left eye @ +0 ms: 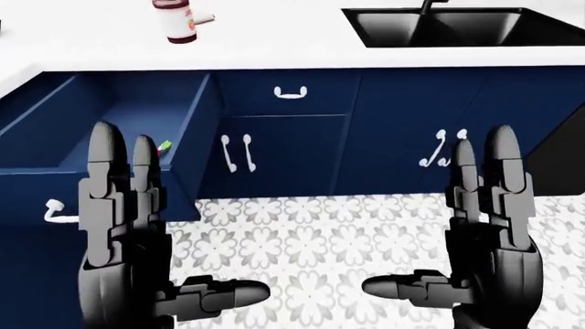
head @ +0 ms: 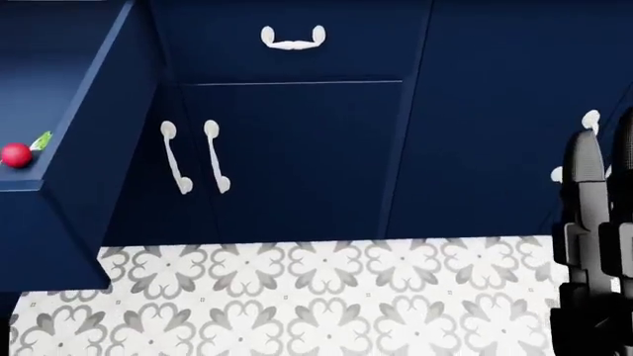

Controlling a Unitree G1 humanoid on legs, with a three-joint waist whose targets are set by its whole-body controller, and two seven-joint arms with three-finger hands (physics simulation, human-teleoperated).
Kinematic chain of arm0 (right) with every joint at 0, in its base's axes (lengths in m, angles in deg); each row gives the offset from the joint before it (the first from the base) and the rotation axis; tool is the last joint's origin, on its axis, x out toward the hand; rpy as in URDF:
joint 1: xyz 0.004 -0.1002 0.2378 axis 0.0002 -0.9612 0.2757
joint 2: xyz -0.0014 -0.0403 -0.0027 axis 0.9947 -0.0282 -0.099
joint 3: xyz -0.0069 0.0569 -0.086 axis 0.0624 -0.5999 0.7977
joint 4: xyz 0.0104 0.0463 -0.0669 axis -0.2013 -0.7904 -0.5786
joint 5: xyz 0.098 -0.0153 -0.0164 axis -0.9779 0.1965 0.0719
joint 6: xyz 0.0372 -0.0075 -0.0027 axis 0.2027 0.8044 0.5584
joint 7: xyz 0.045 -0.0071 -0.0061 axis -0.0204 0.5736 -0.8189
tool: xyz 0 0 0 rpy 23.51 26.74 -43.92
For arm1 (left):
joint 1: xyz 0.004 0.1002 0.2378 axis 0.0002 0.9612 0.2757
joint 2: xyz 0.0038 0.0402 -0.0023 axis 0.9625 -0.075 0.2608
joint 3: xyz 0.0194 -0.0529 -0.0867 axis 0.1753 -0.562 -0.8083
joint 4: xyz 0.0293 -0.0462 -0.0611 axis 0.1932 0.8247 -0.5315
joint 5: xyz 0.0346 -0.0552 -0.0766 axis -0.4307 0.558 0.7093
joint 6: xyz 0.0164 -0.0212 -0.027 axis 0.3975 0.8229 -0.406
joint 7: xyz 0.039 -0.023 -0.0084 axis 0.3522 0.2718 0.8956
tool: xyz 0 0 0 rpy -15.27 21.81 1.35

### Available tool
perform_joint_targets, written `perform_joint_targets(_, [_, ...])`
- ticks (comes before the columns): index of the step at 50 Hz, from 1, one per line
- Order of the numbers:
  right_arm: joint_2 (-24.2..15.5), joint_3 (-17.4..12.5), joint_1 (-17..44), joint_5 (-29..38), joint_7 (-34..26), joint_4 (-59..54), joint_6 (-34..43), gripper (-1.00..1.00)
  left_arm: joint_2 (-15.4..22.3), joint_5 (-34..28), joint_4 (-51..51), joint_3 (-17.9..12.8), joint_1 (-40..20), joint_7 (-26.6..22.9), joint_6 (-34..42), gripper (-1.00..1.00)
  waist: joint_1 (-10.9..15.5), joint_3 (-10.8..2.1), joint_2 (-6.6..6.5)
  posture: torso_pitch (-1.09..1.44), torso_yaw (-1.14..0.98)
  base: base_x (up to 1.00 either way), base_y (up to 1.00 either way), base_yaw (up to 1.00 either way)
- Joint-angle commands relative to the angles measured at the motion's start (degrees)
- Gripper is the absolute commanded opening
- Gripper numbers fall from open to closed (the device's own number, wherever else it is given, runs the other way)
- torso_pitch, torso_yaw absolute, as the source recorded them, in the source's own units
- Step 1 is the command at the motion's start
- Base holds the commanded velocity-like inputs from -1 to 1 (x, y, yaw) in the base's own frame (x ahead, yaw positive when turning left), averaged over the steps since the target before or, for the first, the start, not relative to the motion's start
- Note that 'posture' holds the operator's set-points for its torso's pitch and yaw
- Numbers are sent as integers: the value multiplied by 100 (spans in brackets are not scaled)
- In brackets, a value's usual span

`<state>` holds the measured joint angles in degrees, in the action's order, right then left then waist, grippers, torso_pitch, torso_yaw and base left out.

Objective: Close the left drawer.

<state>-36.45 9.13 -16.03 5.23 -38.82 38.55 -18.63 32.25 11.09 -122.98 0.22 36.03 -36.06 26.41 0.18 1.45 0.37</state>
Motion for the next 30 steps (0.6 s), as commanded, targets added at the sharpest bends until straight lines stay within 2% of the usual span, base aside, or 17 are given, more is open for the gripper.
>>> perform_joint_targets(1, [-1, 1, 34, -43, 3, 215, -183, 100, 5, -7, -226, 14, -33, 15, -139, 100, 0, -50, -3, 0, 0, 0, 0, 0])
perform_joint_targets(3, [-16, 35, 46, 31, -15, 186, -164, 100, 8, -10, -222, 30, -33, 22, -135, 100, 17, -98, -35, 0, 0, -2, 0, 7])
perform_joint_targets(4, [-3, 12, 32, -29, 10, 195, -191, 100, 12, -18, -213, 39, -28, 25, -142, 100, 21, 29, -52, 0, 0, -18, 0, 23])
perform_joint_targets(6, [0, -10, 50, -43, 11, 185, -161, 100, 22, 5, -221, 46, -21, 21, -152, 100, 19, -40, -54, 0, 0, -18, 0, 23])
perform_joint_targets(13, [2, -12, 50, -58, 4, 146, -161, 100, 32, -13, -203, 56, -17, 36, -149, 100, 40, 49, -34, 0, 0, -18, 0, 23])
perform_joint_targets(15, [1, -15, 54, -47, 3, 139, -160, 100, 33, -11, -203, 55, -17, 34, -150, 100, 38, 51, -63, 0, 0, -19, 0, 22])
perform_joint_targets(18, [2, -25, 46, -53, 3, 155, -158, 100, 31, -8, -211, 50, -10, 30, -153, 100, 45, 56, -198, 0, 0, -17, 0, 23])
perform_joint_targets(19, [5, -30, 45, -57, 4, 155, -154, 100, 32, -2, -212, 52, -9, 27, -151, 100, 46, 75, -319, 0, 0, -14, 0, 22])
perform_joint_targets(20, [4, -19, 35, -41, -3, 164, -161, 100, 30, -7, -221, 54, -4, 27, -152, 100, 89, 132, -378, 0, 0, -16, 0, 23])
perform_joint_targets(22, [-3, -6, 23, -27, -19, 175, -157, 100, 28, 1, -229, 54, -2, 28, -146, 100, 126, 94, -298, 0, 0, -14, 0, 37])
perform_joint_targets(23, [0, -6, 20, -33, -15, 168, -170, 100, 26, -15, -227, 63, 2, 30, -155, 100, 118, 115, -304, 0, 0, -9, 0, 55])
perform_joint_targets(25, [-1, -10, 21, -40, -17, 171, -165, 100, 28, -9, -240, 61, -4, 34, -140, 100, 115, 126, -218, 0, 0, -7, 0, 56])
perform_joint_targets(28, [-2, -13, 24, -56, -23, 172, -139, 100, 28, -15, -236, 63, -5, 39, -143, 100, 62, 163, -39, 0, 0, -7, 0, 57])
perform_joint_targets(30, [0, -15, 25, -62, -23, 167, -138, 100, 27, -24, -230, 71, -10, 43, -144, 100, 26, 176, 152, 0, 0, -7, 0, 57])
